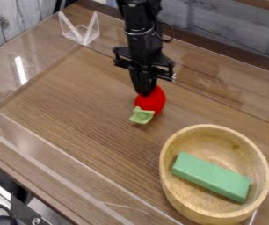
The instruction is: Move the red fruit to the right
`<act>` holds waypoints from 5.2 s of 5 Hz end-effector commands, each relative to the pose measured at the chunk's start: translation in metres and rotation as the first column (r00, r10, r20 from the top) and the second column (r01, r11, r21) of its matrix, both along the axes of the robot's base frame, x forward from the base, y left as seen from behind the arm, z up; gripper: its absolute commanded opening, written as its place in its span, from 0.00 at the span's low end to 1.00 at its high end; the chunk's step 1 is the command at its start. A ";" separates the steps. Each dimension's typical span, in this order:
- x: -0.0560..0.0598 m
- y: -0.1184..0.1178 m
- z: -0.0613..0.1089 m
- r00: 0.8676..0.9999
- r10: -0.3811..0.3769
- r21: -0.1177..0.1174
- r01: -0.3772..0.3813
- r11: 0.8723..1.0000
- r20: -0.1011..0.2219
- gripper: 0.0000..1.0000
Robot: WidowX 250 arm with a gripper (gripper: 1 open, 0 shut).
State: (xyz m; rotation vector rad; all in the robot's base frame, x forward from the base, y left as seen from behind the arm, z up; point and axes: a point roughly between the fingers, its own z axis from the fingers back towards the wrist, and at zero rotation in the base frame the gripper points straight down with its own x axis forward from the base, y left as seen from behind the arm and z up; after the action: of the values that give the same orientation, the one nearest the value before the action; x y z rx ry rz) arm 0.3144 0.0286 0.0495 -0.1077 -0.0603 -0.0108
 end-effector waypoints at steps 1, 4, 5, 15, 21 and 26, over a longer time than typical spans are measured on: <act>0.015 0.000 0.033 0.994 0.025 0.006 -0.025 1.000 0.104 0.00; 0.007 -0.009 0.026 0.993 0.044 -0.014 -0.043 0.999 0.111 0.00; 0.004 -0.010 0.026 0.993 0.000 -0.024 0.003 1.000 0.118 0.00; 0.026 -0.073 0.004 0.976 -0.199 -0.027 0.202 0.979 0.089 1.00; -0.003 -0.074 0.009 0.973 -0.223 -0.047 0.226 0.973 0.060 1.00; -0.004 -0.070 0.022 0.999 0.015 -0.064 -0.012 0.998 0.047 1.00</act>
State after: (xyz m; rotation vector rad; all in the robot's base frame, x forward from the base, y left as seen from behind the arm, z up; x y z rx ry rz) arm 0.3039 -0.0443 0.0524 -0.1707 -0.0467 -0.0049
